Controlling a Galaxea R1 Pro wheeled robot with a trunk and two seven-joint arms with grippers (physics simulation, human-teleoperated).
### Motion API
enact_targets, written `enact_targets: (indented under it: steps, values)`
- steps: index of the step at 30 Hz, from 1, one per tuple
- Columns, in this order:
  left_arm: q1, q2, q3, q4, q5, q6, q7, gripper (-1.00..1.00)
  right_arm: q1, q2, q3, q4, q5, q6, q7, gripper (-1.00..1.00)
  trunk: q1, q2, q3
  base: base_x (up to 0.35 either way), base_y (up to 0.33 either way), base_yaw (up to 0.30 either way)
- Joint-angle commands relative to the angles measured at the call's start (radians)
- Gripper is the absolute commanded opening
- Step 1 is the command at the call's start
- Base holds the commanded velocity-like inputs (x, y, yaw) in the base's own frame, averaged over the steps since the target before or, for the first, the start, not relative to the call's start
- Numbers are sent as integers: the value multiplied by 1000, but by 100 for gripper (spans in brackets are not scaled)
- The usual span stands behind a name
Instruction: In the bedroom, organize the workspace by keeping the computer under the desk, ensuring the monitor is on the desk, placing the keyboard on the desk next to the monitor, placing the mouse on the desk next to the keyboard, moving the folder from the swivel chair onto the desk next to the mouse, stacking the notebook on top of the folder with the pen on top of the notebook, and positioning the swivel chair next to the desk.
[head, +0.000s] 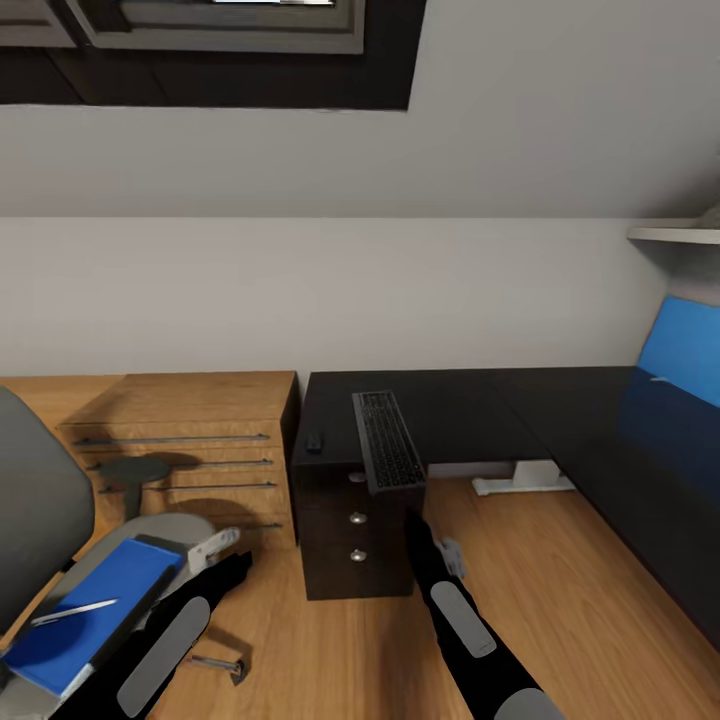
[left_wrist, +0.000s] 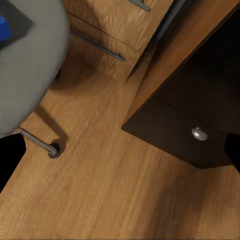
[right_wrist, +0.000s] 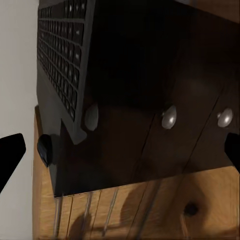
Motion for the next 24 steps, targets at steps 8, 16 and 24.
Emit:
enact_targets:
  steps: [8, 16, 24]
  values:
    - [-1, 1, -3, -1, 5, 2, 6, 100, -1, -7, 2, -29, -7, -10, 34, 100, -1, -1, -1, -251, -202, 0]
    - [-1, 1, -3, -1, 6, 2, 6, 100, -1, -11, 2, -36, -8, -8, 73, 100, -1, -1, -1, -165, -288, 0]
    - [-1, 1, -2, 0, 12, 3, 7, 100, -1, -13, 2, -37, -9, -8, 80, 100, -1, -1, -1, -51, -88, 0]
